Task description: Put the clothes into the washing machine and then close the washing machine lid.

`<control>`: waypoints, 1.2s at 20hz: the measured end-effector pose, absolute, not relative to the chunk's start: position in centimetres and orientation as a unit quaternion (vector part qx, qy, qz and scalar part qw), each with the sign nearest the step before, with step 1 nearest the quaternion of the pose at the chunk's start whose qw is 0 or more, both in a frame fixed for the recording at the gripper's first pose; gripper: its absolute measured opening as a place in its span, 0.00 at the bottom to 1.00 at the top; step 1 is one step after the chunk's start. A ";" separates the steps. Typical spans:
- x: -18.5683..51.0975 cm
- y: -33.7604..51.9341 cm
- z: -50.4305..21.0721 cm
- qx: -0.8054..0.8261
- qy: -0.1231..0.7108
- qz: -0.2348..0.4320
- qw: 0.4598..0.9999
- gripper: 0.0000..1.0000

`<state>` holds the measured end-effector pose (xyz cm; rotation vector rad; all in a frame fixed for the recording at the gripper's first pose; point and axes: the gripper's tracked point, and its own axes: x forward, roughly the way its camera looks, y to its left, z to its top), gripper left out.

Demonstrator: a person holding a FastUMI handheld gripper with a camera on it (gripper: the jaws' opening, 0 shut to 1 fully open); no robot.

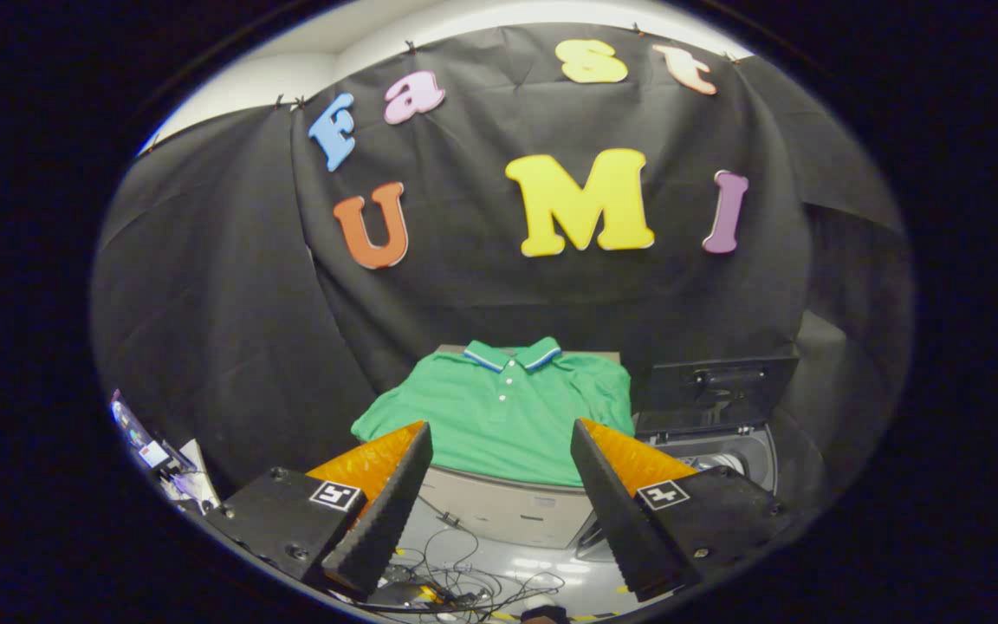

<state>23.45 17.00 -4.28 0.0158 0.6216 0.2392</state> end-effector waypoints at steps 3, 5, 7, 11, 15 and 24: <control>26.6 18.8 -7.7 -0.012 0.367 0.131 0.921 1.00; 29.1 19.5 -9.8 -0.025 0.403 0.133 0.905 1.00; 31.4 19.3 -12.0 -0.042 0.437 0.123 0.890 1.00; 35.2 20.0 -14.6 -0.035 0.497 0.119 0.859 1.00; 39.2 20.1 -17.3 -0.050 0.541 0.104 0.833 1.00; 44.4 21.7 -21.6 -0.088 0.613 0.076 0.781 0.99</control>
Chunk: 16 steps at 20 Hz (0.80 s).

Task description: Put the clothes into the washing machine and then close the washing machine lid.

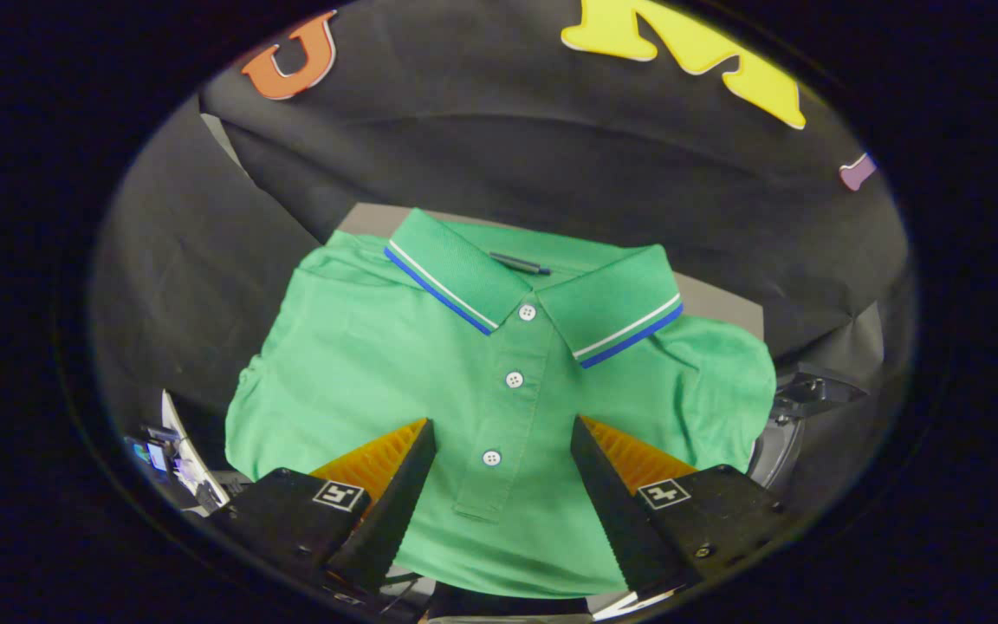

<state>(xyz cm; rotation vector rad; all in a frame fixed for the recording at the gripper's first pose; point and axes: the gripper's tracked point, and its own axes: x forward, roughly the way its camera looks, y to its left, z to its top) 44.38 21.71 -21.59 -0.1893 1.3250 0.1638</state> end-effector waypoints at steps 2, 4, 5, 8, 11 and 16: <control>44.1 21.9 -21.6 -0.115 0.621 0.075 0.772 0.98; 44.2 22.0 -21.6 -0.119 0.631 0.073 0.763 0.98; 44.0 22.0 -21.5 -0.112 0.637 0.068 0.760 0.98; 44.2 21.7 -21.5 -0.109 0.642 0.062 0.757 0.97; 44.7 21.6 -21.4 -0.105 0.636 0.059 0.762 0.80; 44.8 21.0 -21.3 -0.107 0.633 0.056 0.765 0.24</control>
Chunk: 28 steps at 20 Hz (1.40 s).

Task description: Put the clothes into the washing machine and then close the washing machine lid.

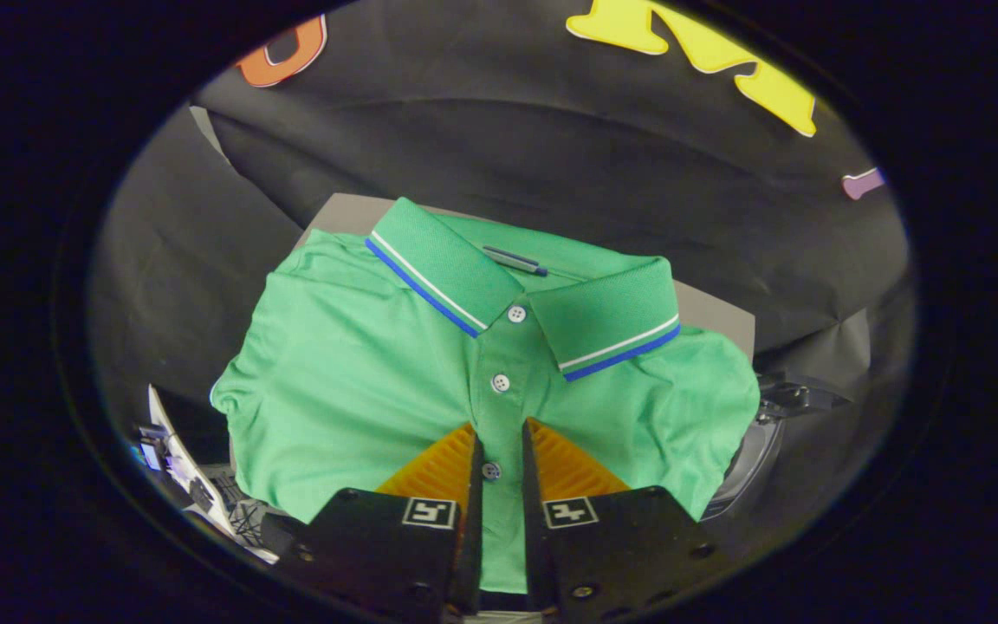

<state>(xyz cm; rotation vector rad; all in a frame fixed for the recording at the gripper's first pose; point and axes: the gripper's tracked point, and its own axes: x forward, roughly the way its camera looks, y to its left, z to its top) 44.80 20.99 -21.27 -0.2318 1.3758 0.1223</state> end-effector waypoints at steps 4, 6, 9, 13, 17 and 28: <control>44.3 20.6 -20.9 -0.072 0.660 0.045 0.747 0.08; 44.1 20.4 -19.6 -0.060 0.658 0.053 0.749 0.07; 44.0 20.5 -17.7 -0.042 0.654 0.060 0.753 0.07; 43.8 20.2 -15.0 -0.015 0.647 0.070 0.759 0.07; 44.0 19.5 -11.7 0.000 0.632 0.079 0.771 0.07; 43.2 17.0 0.8 0.051 0.562 0.116 0.817 0.07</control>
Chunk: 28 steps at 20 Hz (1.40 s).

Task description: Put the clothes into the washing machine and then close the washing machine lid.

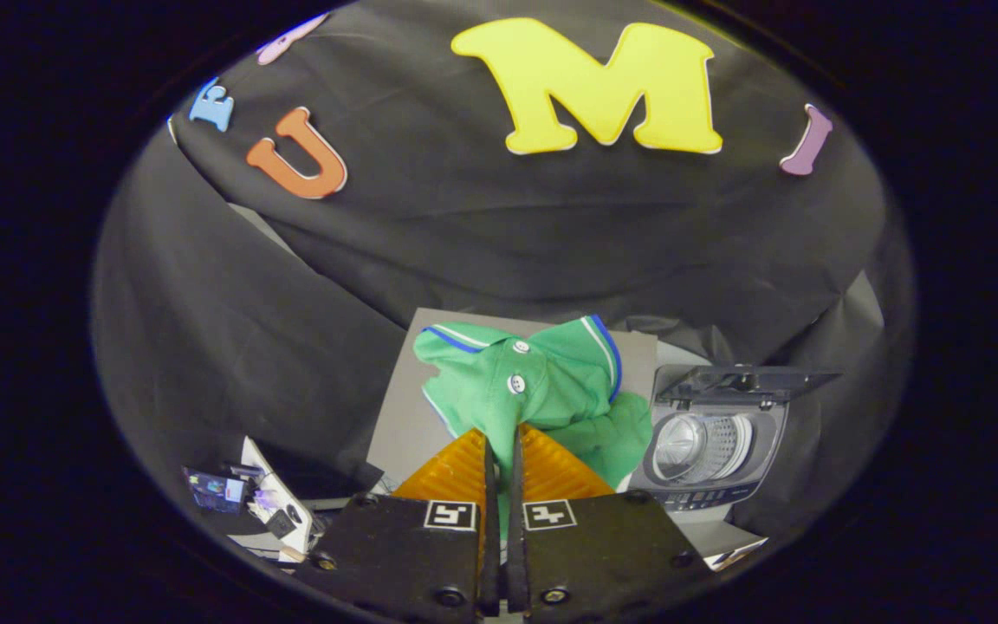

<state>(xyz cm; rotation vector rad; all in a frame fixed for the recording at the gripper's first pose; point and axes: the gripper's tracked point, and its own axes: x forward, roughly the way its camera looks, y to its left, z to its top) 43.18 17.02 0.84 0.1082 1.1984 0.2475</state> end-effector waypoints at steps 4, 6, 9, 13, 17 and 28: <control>42.7 16.4 5.5 0.061 0.530 0.126 0.836 0.07; 41.8 16.2 8.3 0.076 0.512 0.129 0.846 0.07; 40.7 15.5 12.4 0.077 0.482 0.131 0.863 0.07; 39.4 14.2 16.8 0.085 0.447 0.121 0.882 0.07; 38.2 11.3 19.6 0.090 0.430 0.095 0.893 0.07; 35.1 1.9 21.0 0.134 0.402 -0.002 0.906 0.07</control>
